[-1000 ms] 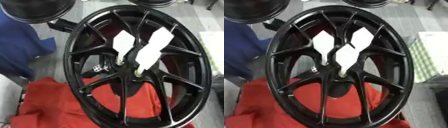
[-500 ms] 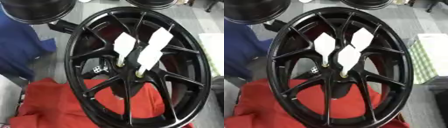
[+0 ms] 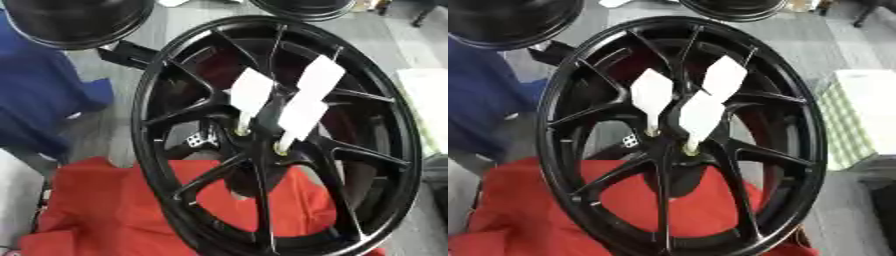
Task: Pull the pin out of the wheel hub.
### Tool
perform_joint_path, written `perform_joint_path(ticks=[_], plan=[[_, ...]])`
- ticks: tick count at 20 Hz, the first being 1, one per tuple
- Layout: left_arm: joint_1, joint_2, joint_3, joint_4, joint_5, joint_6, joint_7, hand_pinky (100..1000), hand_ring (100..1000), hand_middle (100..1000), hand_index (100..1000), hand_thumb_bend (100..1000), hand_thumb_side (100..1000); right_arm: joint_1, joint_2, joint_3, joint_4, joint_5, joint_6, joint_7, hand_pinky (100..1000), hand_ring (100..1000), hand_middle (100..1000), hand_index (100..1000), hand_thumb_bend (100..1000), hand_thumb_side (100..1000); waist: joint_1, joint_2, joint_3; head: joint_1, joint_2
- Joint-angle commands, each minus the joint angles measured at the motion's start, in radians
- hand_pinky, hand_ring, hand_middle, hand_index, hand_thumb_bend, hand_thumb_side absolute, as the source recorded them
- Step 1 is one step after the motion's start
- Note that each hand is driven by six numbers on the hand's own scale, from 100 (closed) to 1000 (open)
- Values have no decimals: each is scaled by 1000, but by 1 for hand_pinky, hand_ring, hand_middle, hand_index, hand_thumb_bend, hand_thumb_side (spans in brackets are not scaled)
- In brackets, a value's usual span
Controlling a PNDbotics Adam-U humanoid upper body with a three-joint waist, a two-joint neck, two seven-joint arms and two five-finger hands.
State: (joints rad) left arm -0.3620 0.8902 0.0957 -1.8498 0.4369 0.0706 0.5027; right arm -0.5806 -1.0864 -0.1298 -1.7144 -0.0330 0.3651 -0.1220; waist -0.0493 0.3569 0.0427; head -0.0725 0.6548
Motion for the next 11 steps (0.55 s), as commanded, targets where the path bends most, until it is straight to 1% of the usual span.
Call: perform_joint_path(ticks=[1,8,11], plan=[[-14,33,7,-15,2,-4,0,716,756,809,843,578,690,-15,-25,3,-32,-67,-13,-25,777,708,666,736,100,586,4,-26,1,-1,-6],[-15,34,7,-16,3,-8,3,715,756,809,843,578,690,-17,-32,18,-50,-198,-33,-65,771,697,655,729,100,568,8,-26,5,-3,-9],[-16,34,7,-18,3,-9,4,715,756,809,843,580,689,-17,-33,25,-55,-218,-34,-67,773,696,655,728,100,577,11,-26,5,-4,-9]])
